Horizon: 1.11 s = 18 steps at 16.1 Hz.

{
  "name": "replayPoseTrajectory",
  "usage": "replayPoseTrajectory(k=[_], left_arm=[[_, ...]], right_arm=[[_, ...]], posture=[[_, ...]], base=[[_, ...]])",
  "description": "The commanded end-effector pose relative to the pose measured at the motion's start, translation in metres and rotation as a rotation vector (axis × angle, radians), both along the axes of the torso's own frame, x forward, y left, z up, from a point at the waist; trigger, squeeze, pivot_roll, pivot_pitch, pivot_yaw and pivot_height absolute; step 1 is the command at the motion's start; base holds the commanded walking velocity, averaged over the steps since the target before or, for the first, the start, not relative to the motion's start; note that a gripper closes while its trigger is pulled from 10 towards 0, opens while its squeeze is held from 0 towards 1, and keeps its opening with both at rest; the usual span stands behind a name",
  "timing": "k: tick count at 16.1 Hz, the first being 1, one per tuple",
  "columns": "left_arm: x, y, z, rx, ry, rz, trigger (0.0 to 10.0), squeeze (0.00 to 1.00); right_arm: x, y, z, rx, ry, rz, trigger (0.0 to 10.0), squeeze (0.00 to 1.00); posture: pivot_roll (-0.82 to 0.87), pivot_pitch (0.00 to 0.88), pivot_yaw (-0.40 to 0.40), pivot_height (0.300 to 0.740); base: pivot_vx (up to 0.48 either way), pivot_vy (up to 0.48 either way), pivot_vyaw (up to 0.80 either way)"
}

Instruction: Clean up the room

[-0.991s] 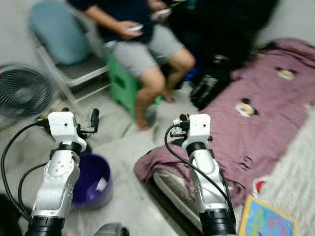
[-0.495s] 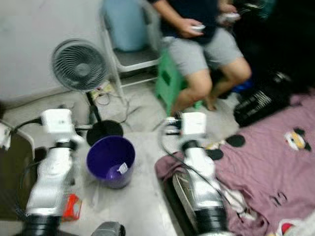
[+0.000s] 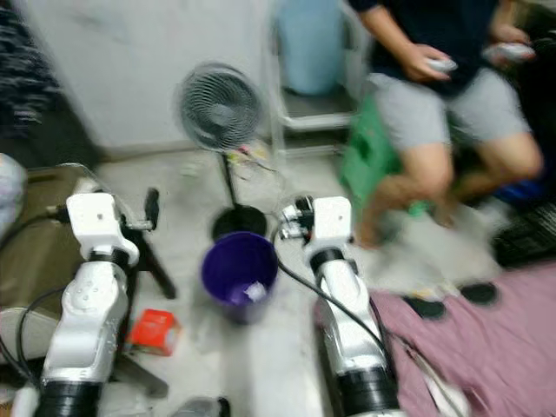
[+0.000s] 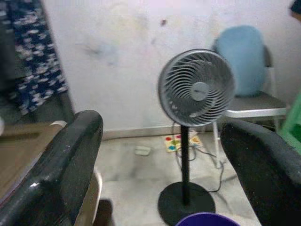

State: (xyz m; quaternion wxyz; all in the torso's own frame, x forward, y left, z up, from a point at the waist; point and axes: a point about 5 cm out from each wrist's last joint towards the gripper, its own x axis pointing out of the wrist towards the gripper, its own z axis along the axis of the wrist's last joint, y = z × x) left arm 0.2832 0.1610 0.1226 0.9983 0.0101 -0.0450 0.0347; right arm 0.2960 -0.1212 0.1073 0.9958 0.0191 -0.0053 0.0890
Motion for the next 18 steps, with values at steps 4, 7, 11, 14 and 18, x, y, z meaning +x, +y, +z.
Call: replayPoseTrajectory(k=[4,7,11,14,18], left_arm=[[0.002,-0.001,0.003,0.01,-0.01,-0.012,10.0,0.0],[0.002,-0.003,0.004,0.009,-0.013,-0.022,10.0,0.0],[0.002,-0.003,0.004,0.009,-0.015,-0.027,10.0,0.0],[0.002,-0.005,0.003,0.0,-0.016,-0.035,10.0,0.0],[0.001,-0.011,0.005,-0.078,-0.018,-0.111,10.0,0.0]], right_arm=[[0.001,-0.002,0.002,-0.001,-0.005,-0.013,10.0,0.0],[0.001,-0.002,0.001,-0.002,-0.004,-0.012,10.0,0.0],[0.002,-0.002,0.001,-0.003,-0.002,-0.012,10.0,0.0],[0.002,-0.003,0.0,0.008,0.003,-0.023,10.0,0.0],[0.003,-0.004,-0.001,0.014,0.005,-0.035,10.0,0.0]], posture=[[0.04,0.0,0.009,0.74],[0.04,0.0,0.012,0.74],[0.04,0.0,0.009,0.74],[0.05,0.0,0.008,0.74],[0.05,0.0,0.009,0.74]], base=[[0.0,0.0,0.8],[0.0,0.0,0.8],[0.0,0.0,0.8],[0.0,0.0,0.17],[0.0,0.0,0.0]])
